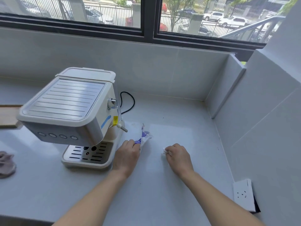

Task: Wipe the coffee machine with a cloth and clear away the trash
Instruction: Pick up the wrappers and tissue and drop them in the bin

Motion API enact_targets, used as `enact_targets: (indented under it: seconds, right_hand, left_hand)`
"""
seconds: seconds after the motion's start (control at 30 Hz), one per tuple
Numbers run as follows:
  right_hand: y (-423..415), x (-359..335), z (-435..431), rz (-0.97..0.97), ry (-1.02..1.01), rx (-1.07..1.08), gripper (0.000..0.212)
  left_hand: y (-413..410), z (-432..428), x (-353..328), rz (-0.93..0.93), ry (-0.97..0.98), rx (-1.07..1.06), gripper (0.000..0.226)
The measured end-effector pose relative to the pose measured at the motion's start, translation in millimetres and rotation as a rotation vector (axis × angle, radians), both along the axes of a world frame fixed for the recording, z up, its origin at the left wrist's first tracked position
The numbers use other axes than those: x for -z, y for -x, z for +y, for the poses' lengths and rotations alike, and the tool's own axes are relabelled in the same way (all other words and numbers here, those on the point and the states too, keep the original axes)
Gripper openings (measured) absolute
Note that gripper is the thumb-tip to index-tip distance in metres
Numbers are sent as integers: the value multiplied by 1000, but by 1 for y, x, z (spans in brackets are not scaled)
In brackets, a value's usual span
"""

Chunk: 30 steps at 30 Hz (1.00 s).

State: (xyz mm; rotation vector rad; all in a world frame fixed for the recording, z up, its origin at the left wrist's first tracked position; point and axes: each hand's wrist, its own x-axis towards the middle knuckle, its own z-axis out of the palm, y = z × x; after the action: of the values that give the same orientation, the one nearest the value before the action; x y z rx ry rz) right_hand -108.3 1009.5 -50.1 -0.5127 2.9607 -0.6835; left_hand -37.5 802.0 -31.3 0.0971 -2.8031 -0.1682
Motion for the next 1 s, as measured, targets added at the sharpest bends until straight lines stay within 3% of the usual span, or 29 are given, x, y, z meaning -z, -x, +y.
enact_targets:
  seconds: [0.43, 0.67, 1.0]
  right_hand:
    - [-71, -27, -29, -5, 51, -12, 21]
    - [-143, -45, -51, 36, 40, 51, 21]
    - [-253, -46, -80, 33, 77, 71, 22]
  left_hand:
    - [-82, -31, -22, 45, -86, 25, 16]
    - [-153, -60, -40, 77, -79, 96, 18]
    - [-267, -93, -40, 43, -189, 101, 3]
